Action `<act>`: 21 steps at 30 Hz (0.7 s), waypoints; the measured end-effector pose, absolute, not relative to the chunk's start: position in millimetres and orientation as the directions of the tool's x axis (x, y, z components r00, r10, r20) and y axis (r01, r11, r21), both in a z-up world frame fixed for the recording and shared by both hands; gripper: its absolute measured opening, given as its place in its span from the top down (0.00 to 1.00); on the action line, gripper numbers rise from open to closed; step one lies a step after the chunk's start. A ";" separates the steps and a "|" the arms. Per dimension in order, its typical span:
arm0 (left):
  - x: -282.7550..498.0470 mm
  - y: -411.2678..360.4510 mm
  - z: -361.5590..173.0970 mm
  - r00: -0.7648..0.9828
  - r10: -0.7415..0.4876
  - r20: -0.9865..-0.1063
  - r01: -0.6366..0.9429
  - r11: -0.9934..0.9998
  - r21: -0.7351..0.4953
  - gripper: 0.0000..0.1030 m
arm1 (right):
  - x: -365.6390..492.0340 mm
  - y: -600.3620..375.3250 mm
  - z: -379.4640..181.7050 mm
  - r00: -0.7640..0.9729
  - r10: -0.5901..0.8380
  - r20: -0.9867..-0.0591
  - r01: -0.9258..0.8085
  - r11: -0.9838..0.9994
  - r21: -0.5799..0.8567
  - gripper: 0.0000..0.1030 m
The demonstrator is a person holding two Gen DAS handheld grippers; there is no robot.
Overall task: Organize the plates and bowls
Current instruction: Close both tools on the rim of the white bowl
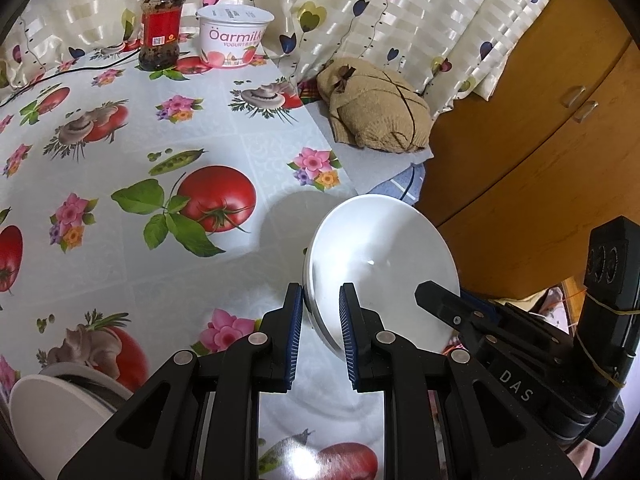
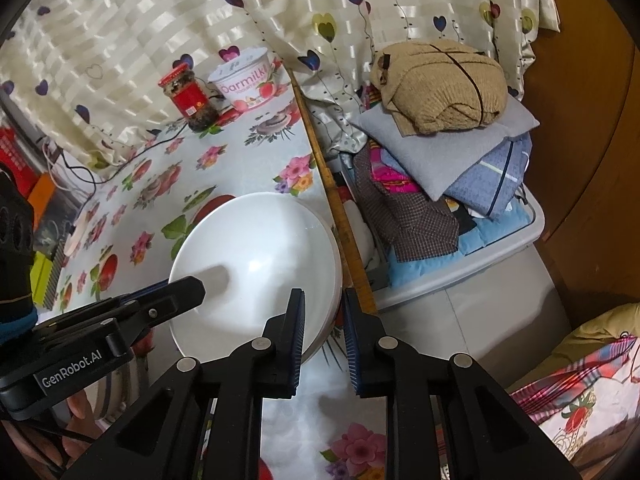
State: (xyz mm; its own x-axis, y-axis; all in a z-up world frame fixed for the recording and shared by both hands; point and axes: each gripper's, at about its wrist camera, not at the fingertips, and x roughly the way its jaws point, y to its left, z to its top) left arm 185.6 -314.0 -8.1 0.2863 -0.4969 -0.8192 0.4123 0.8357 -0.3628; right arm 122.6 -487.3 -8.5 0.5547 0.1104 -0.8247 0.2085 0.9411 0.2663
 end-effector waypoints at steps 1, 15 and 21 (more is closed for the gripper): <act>184.9 -312.9 -6.9 0.288 -0.498 -0.818 0.412 0.835 -0.363 0.81 | 122.2 -486.7 -6.8 0.557 0.110 -0.823 0.207 0.941 0.266 0.82; 172.1 -295.0 14.3 0.321 -0.509 -0.798 0.417 0.833 -0.363 0.81 | 112.3 -471.9 19.1 0.586 0.110 -0.803 0.178 0.949 0.259 0.82; 166.5 -281.0 23.4 0.339 -0.511 -0.790 0.407 0.837 -0.366 0.81 | 109.0 -459.0 30.8 0.597 0.112 -0.794 0.156 0.955 0.252 0.82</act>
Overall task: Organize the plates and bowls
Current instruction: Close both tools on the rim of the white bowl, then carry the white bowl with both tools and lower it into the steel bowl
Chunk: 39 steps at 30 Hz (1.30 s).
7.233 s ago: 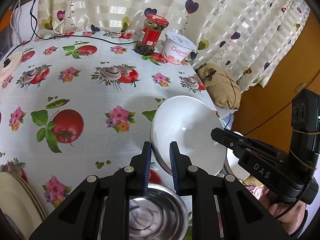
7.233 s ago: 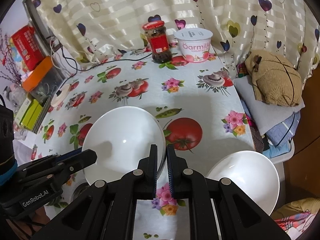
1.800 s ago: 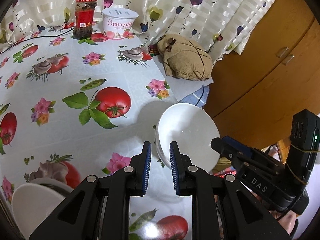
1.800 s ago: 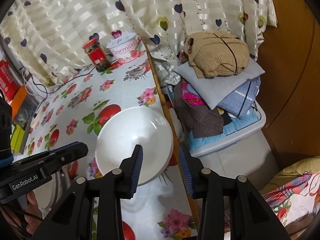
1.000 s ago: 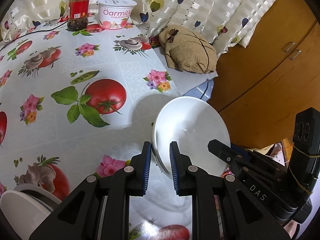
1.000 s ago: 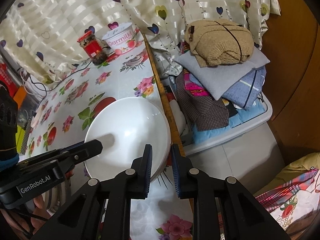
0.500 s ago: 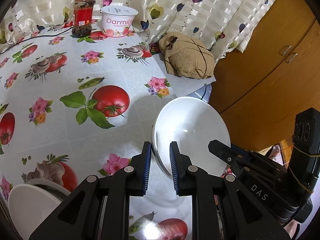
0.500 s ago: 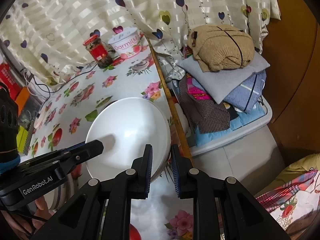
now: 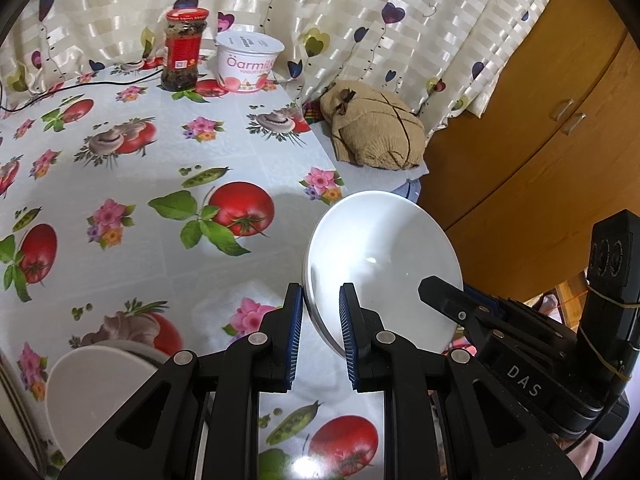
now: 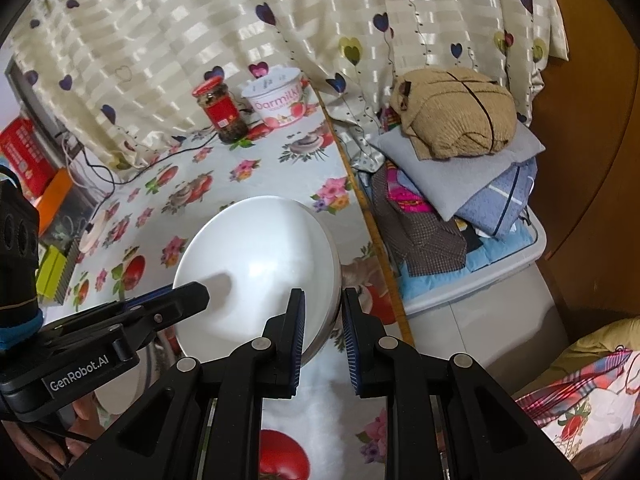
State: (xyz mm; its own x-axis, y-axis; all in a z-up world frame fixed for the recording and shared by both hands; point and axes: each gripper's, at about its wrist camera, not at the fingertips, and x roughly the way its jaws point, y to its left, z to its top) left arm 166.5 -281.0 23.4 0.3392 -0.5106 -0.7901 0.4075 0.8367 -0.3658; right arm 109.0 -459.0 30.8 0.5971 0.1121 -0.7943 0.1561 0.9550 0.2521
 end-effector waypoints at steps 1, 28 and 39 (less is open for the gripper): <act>165.8 -278.0 24.7 0.342 -0.511 -0.789 0.405 0.837 -0.367 0.81 | 109.0 -456.7 32.0 0.598 0.113 -0.794 0.153 0.956 0.251 0.82; 137.7 -183.0 61.3 0.452 -0.486 -0.748 0.331 0.870 -0.365 0.81 | 101.4 -367.0 74.4 0.624 0.176 -0.761 -0.003 0.975 0.223 0.82; 122.7 -147.9 62.4 0.472 -0.448 -0.759 0.274 0.893 -0.357 0.81 | 97.4 -332.3 75.9 0.609 0.226 -0.761 -0.070 0.970 0.232 0.82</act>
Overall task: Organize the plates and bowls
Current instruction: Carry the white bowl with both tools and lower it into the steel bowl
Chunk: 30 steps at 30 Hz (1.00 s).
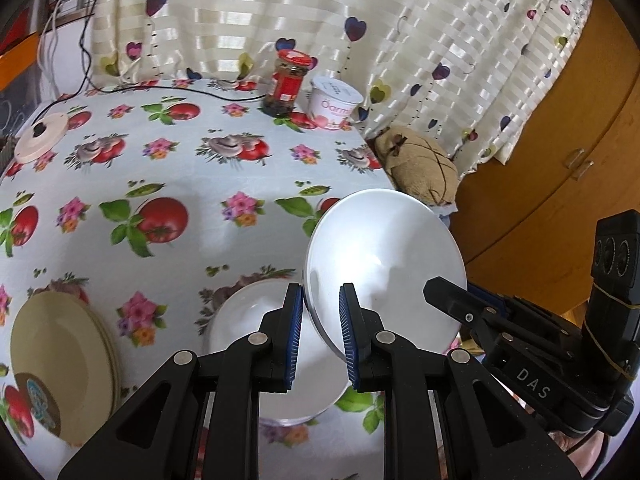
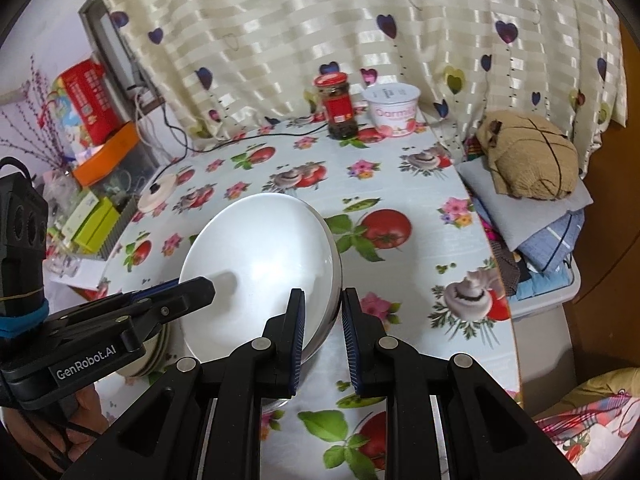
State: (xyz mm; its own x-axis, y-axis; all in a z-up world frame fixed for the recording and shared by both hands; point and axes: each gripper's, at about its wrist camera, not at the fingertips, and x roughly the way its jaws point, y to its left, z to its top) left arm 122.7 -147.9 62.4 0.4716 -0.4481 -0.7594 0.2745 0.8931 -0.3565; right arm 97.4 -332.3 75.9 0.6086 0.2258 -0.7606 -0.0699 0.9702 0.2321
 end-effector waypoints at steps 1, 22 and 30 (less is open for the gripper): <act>121.5 -145.5 61.7 0.471 -0.445 -0.762 0.270 0.895 -0.356 0.81 | 97.0 -329.9 75.5 0.606 0.231 -0.761 -0.075 0.969 0.234 0.82; 106.7 -111.3 28.8 0.418 -0.351 -0.838 0.169 0.936 -0.308 0.81 | 93.6 -288.4 36.8 0.488 0.314 -0.814 -0.139 0.949 0.283 0.82; 109.0 -112.7 20.1 0.389 -0.338 -0.857 0.161 0.941 -0.299 0.81 | 96.4 -288.0 26.7 0.457 0.313 -0.833 -0.136 0.949 0.283 0.81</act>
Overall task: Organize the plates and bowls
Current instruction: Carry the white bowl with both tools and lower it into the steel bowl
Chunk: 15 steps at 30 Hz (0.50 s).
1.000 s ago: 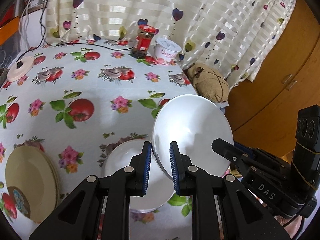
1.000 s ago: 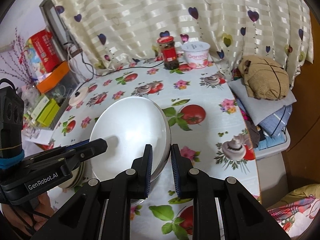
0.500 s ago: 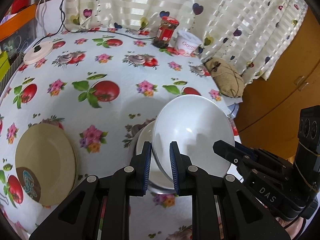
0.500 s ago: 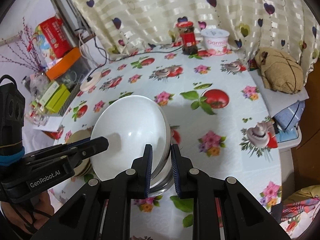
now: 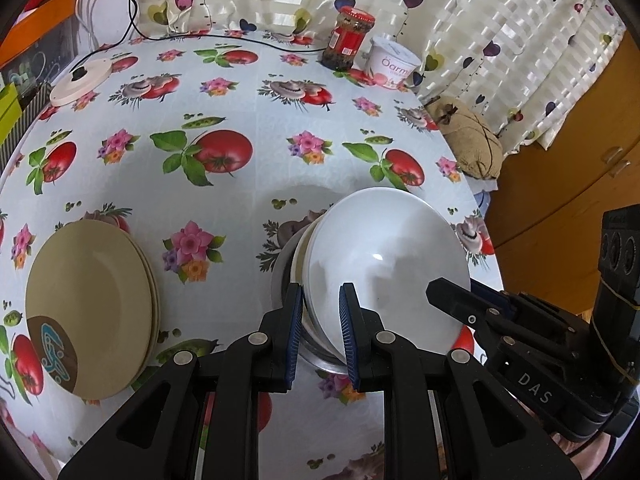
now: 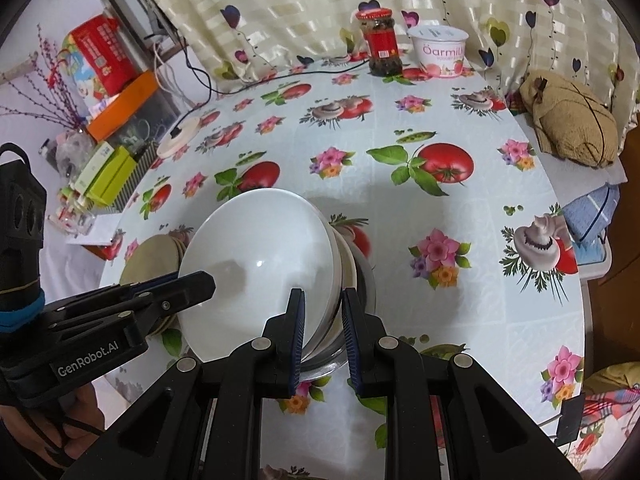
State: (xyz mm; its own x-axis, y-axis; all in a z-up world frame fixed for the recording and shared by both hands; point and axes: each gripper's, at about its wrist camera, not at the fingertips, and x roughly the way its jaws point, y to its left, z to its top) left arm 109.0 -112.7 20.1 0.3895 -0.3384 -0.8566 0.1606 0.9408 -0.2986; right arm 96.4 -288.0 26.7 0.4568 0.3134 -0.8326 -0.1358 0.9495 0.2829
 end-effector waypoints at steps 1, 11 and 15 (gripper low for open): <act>109.0 -113.0 19.5 0.388 -0.337 -0.858 0.161 0.941 -0.297 0.81 | 96.8 -287.6 26.0 0.454 0.313 -0.834 -0.137 0.950 0.282 0.80; 110.5 -112.5 18.4 0.389 -0.340 -0.856 0.161 0.940 -0.300 0.81 | 101.3 -288.6 21.6 0.439 0.305 -0.845 -0.131 0.952 0.276 0.77; 111.0 -111.0 19.2 0.397 -0.348 -0.849 0.165 0.937 -0.307 0.81 | 101.6 -288.8 22.7 0.444 0.308 -0.841 -0.135 0.951 0.277 0.77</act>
